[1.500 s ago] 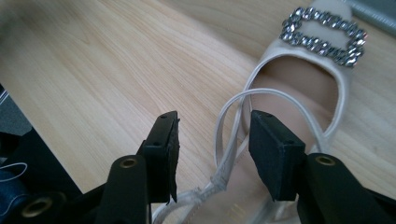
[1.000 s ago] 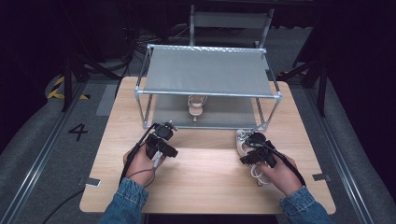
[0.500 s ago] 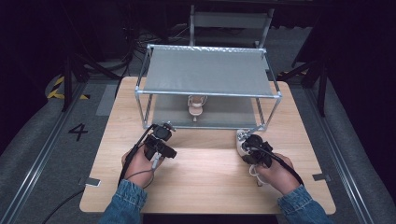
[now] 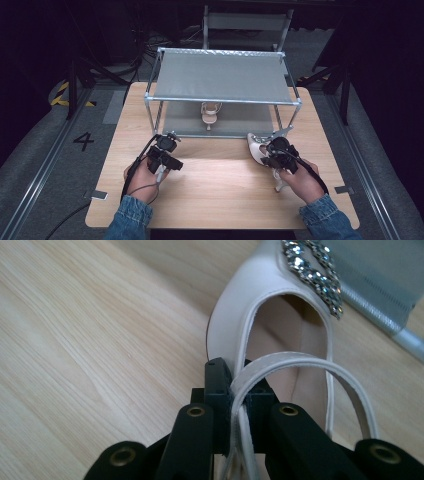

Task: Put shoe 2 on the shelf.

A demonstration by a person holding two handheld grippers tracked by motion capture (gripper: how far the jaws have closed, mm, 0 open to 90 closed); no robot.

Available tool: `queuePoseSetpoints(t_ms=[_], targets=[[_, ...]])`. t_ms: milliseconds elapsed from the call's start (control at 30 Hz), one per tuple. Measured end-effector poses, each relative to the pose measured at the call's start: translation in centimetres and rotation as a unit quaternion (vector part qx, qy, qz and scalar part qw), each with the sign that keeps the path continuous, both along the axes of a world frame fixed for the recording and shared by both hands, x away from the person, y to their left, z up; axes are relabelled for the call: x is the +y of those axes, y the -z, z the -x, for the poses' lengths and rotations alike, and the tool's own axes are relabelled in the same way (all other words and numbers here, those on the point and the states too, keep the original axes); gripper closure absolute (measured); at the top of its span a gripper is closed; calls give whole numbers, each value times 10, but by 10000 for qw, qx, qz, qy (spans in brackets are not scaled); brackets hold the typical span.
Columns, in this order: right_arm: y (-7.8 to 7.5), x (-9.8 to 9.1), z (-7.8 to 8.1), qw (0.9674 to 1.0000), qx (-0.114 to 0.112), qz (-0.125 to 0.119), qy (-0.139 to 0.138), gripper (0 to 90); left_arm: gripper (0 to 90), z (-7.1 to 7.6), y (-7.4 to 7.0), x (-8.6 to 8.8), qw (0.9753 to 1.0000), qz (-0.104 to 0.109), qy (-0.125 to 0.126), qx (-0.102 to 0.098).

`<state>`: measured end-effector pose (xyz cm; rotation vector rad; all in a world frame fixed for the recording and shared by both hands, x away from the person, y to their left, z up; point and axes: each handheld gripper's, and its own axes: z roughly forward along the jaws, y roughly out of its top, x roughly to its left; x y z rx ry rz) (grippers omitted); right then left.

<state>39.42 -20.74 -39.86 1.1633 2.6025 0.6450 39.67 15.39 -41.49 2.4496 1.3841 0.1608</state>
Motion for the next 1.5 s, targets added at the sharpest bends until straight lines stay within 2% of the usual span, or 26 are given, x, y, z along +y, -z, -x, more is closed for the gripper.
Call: queuePoseSetpoints(t_ms=[67, 167, 200, 400, 433, 533, 600, 933, 1100, 1133, 1267, 1367, 1500], targets=[[-5, 3, -1, 10000, -80, 15, -56, 847, 409, 2, 0, 4, 10000, 10, -54, 13], [-12, 6, -6, 9998, -127, -121, -102, 846, 411, 5, 0, 8, 9999, -18, -98, -23], [-14, 8, -8, 9997, -148, -148, -119, 846, 412, 6, 0, 9, 9999, 33, -144, 12], [-19, 16, -26, 9994, -287, -140, -114, 846, 419, 8, 0, 16, 9997, 67, -220, 2], [-18, 19, -34, 9993, -341, -114, -100, 846, 419, 8, 0, 16, 9997, 67, -229, -7], [-17, 22, -39, 9990, -421, -103, -78, 846, 419, 8, 1, 18, 9996, 80, -264, 11], [-13, 27, -50, 9984, -556, -32, -48, 845, 421, 7, 1, 19, 9996, 78, -254, 16], [-5, 43, -75, 9974, -714, 137, 21, 844, 423, 6, 1, 20, 9997, 78, -228, 18], [0, 51, -82, 9965, -810, 210, 19, 844, 425, 7, -3, 22, 9991, 335, -239, 69], [3, 54, -84, 9957, -879, 278, 1, 844, 427, 7, -4, 22, 9992, 319, -231, 54], [6, 55, -88, 9959, -875, 209, 25, 842, 431, 7, -4, 23, 9995, 210, -221, 36], [11, 57, -93, 9961, -846, 260, 37, 835, 430, 7, -2, 24, 9995, 167, -253, 24], [13, 57, -96, 9959, -865, 240, 79, 777, 431, 6, -2, 26, 9995, 161, -277, 10]])
